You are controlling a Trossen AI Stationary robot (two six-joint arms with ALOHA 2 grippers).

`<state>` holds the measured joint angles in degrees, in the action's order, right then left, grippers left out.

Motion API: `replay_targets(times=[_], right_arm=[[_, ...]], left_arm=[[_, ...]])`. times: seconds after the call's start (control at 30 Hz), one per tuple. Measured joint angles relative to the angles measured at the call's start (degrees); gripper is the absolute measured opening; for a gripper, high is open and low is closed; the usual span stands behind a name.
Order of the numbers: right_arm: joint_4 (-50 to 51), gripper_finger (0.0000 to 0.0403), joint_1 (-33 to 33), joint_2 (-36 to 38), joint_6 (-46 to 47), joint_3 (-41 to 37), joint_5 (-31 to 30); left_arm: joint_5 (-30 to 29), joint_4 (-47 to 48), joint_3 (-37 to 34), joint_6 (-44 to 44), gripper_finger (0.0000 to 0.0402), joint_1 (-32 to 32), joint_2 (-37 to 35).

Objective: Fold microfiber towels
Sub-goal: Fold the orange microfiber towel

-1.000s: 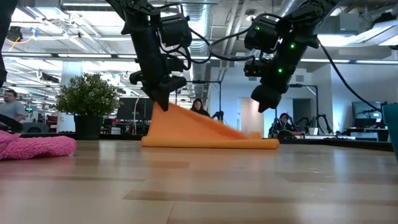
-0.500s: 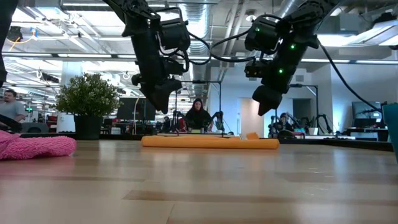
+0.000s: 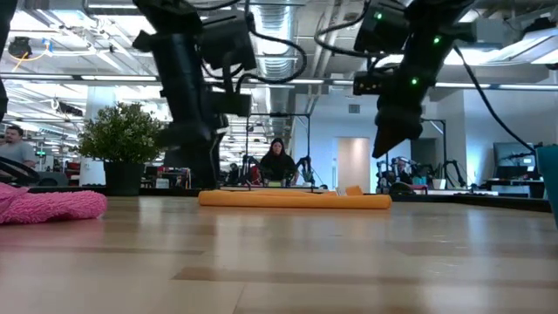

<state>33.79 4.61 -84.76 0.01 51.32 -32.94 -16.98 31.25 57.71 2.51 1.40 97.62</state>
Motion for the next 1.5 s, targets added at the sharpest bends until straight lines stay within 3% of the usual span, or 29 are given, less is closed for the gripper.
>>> replay_targets(times=[0.23, 0.67, 0.8, 0.97, 1.13, 1.5], right_arm=[[0.2, 0.0244, -2.9, 0.6, 1.1, 0.0, 0.2], [0.6, 0.0244, -3.9, 0.6, 3.0, 0.0, 0.2], [1.0, 0.0244, -3.9, 0.6, 3.0, 0.0, 0.2], [3.2, 0.0244, -3.8, 1.9, 3.2, 0.0, 0.0], [5.5, 0.0244, -3.8, 6.5, 5.4, 0.0, 0.0], [8.0, 0.0244, -3.8, 14.1, 7.6, 0.0, 0.1]], left_arm=[[-8.2, -7.8, -4.7, 0.5, 0.0165, 0.4, 0.0], [-5.4, -11.6, -9.8, 0.0, 0.0162, 3.8, -0.2], [-6.3, -11.8, -9.9, -0.1, 0.012, 3.8, -0.1], [-6.8, -11.7, -9.9, 0.5, 0.0017, 4.0, 0.0], [-6.5, -10.6, -7.4, 1.8, 0.0006, 4.0, 0.0], [-3.5, -11.7, 3.5, 19.3, 0.0001, 5.8, 0.0]])
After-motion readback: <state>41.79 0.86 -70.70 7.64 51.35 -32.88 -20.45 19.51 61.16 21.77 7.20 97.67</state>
